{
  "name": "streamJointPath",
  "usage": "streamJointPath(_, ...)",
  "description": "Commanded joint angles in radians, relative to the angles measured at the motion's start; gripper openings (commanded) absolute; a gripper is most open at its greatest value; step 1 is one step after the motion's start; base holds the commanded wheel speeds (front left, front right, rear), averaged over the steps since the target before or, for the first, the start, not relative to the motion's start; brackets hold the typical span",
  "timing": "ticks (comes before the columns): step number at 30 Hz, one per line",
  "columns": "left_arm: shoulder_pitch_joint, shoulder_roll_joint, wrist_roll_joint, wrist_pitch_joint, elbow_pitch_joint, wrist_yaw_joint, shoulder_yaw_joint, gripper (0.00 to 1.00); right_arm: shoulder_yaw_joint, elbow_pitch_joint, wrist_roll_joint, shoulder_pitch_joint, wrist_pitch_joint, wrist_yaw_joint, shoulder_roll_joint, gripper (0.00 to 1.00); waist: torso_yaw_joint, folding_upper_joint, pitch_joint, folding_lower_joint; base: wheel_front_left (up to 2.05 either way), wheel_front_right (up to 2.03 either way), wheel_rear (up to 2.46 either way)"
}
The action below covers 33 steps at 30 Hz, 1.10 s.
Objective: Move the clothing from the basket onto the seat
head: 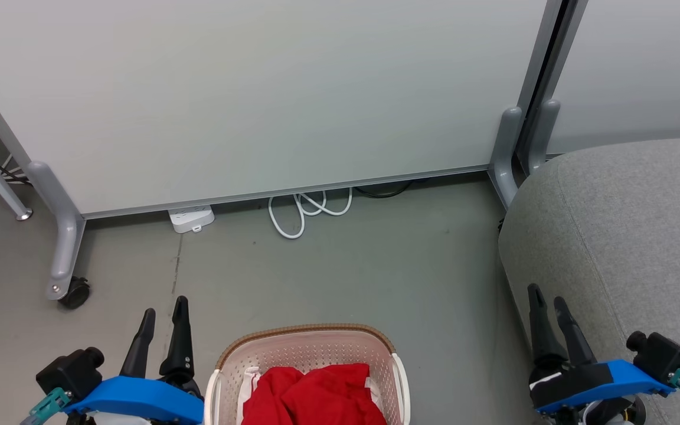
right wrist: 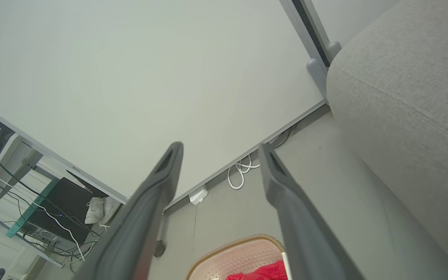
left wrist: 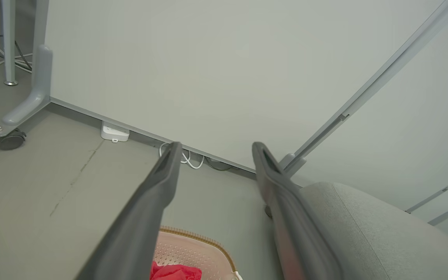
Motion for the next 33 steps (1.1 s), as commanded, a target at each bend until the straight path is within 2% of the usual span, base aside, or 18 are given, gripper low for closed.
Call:
streamJointPath(1, -0.026, 0.008, 0.032, -0.01, -0.006, 0.005, -0.004, 1.0, 0.007, -0.006, -0.034, -0.026, -0.011, 0.0, -0.004, 1.0, 0.0, 0.0, 0.0, 0.0, 0.0, 0.0, 0.0)
streamJointPath(33, -0.037, 0.009, 0.344, -0.088, 0.014, 0.017, -0.04, 1.0, 0.048, 0.01, -0.341, -0.028, -0.088, 0.0, -0.004, 1.0, 0.002, 0.0, 0.003, 0.0, 0.0, 0.0, 0.0)
